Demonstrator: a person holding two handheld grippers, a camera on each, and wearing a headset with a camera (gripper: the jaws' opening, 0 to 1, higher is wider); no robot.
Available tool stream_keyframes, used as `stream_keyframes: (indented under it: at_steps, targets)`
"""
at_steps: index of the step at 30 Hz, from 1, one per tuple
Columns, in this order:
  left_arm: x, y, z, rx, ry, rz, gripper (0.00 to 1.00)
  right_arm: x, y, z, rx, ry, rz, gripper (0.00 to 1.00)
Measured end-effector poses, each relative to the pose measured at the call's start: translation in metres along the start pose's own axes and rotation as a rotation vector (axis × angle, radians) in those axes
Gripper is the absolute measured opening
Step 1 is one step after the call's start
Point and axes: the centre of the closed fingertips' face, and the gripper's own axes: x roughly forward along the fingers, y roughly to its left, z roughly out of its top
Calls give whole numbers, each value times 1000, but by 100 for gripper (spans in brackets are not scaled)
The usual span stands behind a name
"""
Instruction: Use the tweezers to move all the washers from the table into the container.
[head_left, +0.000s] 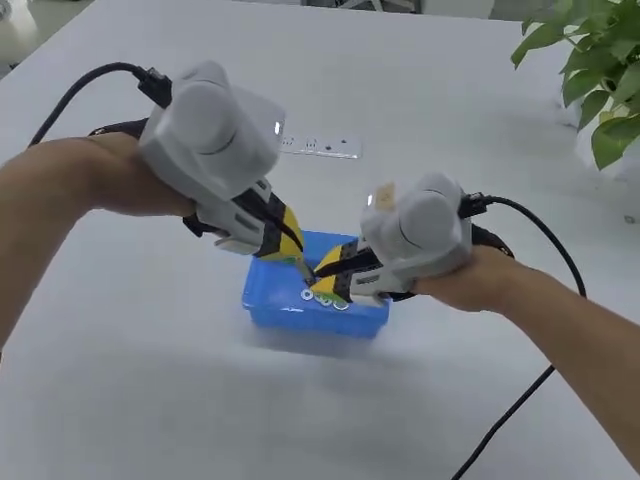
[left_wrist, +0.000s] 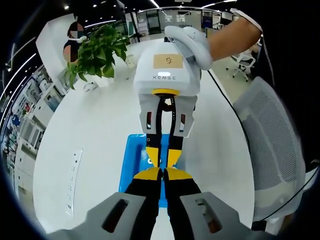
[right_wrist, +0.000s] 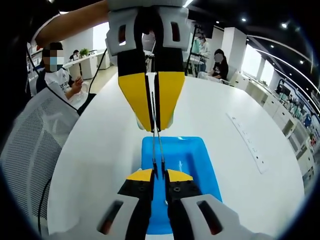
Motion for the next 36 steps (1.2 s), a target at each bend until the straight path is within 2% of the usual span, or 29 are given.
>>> stream_keyframes:
  at_steps: [3,17,25,30,36]
  targets:
    - [-4,-3,7,-10,-34,-4,6,-1,3,4,5,-12,4,10]
    - [-6,-6,8,3,-25,7,6,0,4,13,-14,-26,-4,13]
    - [-12,-8,14,2,-49,11,6,1,8,16,-32,-32,2,12]
    - [-15,-9,12,0,-44,20,5,-2,9,17,-44,-32,-5,10]
    - [-18,-16,4,-5,-33,15,5,-7,18,16,-66,-13,1,7]
